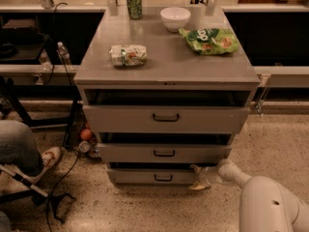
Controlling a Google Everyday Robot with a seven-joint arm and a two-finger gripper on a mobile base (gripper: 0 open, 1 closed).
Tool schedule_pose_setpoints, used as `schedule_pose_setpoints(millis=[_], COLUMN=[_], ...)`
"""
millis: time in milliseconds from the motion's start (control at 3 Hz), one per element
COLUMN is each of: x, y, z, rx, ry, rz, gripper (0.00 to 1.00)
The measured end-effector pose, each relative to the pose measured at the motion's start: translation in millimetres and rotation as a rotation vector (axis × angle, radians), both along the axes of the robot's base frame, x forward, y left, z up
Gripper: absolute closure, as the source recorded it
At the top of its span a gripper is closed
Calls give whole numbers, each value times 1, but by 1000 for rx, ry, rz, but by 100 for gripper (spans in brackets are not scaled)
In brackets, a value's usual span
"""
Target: Open bottom drawer
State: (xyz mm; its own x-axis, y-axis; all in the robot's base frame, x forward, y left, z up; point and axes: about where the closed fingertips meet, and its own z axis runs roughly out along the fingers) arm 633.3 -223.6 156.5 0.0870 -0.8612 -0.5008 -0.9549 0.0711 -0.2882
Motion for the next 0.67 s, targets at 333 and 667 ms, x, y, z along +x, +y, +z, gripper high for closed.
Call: schedule_pose_setpoints(millis=[333,667], x=[0,0], y=[0,0], z=[7,10], rx=[0,0], ry=[0,0], rz=[0,0], gripper=[78,99])
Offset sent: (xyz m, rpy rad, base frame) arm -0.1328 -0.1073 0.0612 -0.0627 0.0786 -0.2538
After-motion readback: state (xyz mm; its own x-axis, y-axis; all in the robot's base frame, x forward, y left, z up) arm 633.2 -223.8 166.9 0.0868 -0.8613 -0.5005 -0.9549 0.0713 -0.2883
